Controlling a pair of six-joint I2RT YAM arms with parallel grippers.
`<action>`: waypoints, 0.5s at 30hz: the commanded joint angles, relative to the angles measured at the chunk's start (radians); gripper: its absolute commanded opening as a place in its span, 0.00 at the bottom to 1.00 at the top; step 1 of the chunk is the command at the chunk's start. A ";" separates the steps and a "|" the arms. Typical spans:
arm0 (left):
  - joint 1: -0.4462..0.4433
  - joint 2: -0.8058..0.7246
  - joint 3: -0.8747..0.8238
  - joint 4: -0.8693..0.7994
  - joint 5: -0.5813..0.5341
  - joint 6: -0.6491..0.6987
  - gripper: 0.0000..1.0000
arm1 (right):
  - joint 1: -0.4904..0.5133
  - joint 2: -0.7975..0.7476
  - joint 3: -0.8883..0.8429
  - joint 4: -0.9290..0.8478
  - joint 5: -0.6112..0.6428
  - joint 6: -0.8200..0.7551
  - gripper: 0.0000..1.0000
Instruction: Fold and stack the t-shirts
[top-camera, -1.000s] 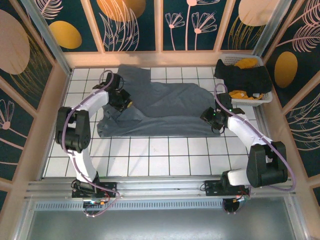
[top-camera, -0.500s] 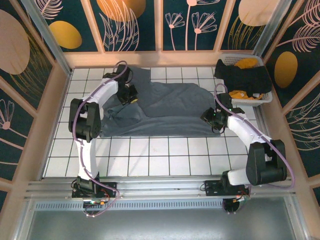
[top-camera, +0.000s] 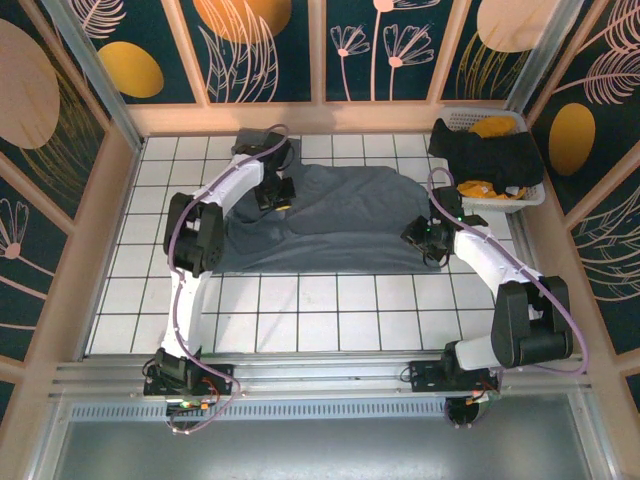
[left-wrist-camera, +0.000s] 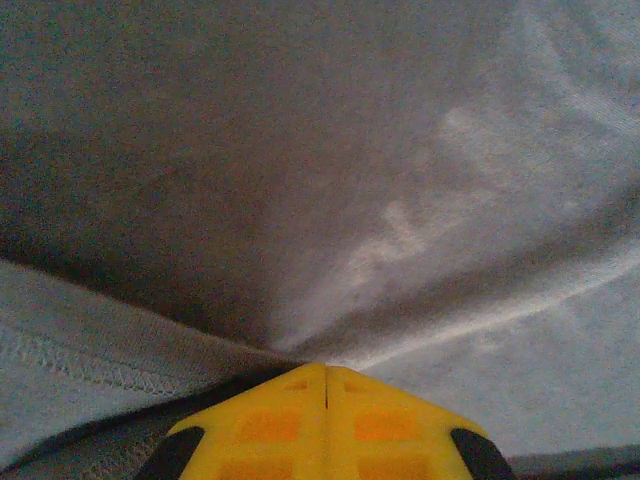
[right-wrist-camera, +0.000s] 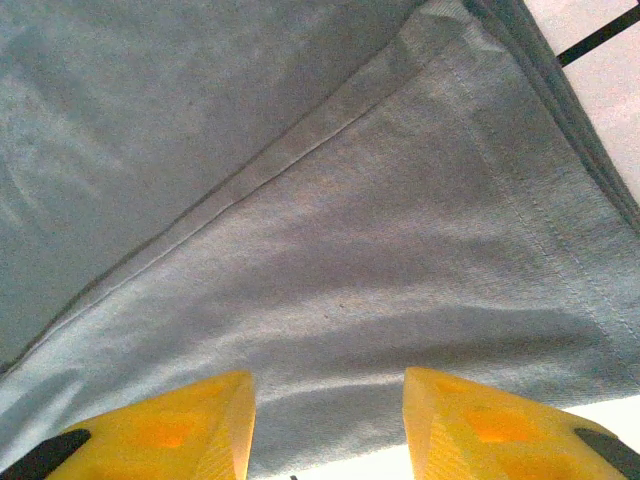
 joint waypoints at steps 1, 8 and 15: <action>-0.005 0.028 0.042 -0.053 -0.056 0.052 0.00 | -0.005 0.004 0.010 -0.017 -0.005 0.004 0.44; -0.020 0.059 0.105 -0.028 -0.061 0.086 0.00 | -0.004 -0.001 0.006 -0.023 -0.005 0.001 0.43; -0.025 0.093 0.167 0.018 -0.100 0.100 0.00 | -0.005 0.002 0.009 -0.030 -0.006 0.000 0.43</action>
